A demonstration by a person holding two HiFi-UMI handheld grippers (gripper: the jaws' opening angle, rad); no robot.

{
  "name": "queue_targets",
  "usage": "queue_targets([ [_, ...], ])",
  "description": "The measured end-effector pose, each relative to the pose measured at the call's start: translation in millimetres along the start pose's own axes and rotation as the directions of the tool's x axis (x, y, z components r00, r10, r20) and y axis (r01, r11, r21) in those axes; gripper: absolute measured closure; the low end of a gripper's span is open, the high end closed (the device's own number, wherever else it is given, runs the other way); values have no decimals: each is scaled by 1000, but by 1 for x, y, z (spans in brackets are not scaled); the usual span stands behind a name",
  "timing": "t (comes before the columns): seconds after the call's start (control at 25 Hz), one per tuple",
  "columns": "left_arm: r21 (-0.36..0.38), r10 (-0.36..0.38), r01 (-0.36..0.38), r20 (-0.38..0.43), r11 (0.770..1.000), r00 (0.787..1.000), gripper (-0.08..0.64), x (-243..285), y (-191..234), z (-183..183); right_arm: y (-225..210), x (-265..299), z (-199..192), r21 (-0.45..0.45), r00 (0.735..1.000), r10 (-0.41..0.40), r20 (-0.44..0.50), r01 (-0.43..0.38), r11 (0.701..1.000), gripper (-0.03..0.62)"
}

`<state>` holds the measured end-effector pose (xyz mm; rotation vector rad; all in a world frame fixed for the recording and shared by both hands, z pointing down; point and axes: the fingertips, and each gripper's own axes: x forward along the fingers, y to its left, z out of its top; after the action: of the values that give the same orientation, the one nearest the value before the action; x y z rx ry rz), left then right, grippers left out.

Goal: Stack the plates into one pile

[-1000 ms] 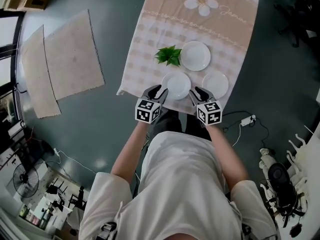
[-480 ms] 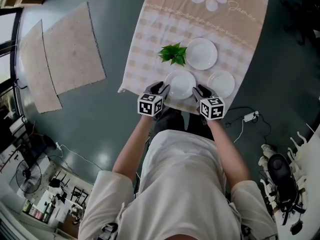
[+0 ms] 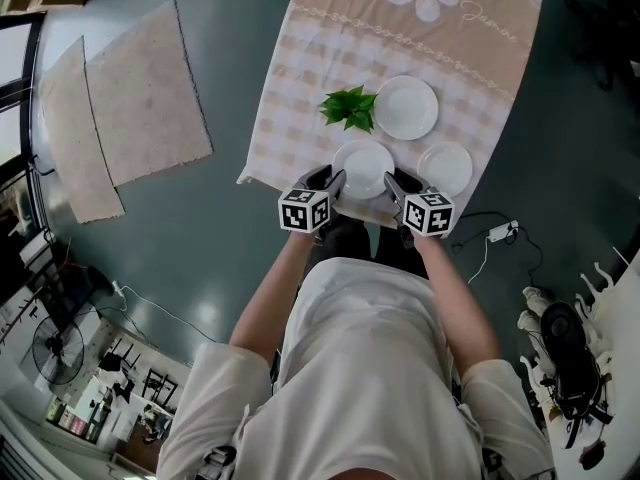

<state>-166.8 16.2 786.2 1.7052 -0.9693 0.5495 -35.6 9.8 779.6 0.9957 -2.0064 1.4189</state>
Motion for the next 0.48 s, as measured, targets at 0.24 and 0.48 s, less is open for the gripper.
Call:
queue_targets([
  [0.24,-119,5,-8,-21,993,1000,508,0,10,-1,-7,1,0,60,1000,-10,-6,11,998,529],
  [0.48,-150,-14,10,-22,989,1000,515,-4,6,-1,-4,-6,3,101,1000,1,13,-2,995,537],
])
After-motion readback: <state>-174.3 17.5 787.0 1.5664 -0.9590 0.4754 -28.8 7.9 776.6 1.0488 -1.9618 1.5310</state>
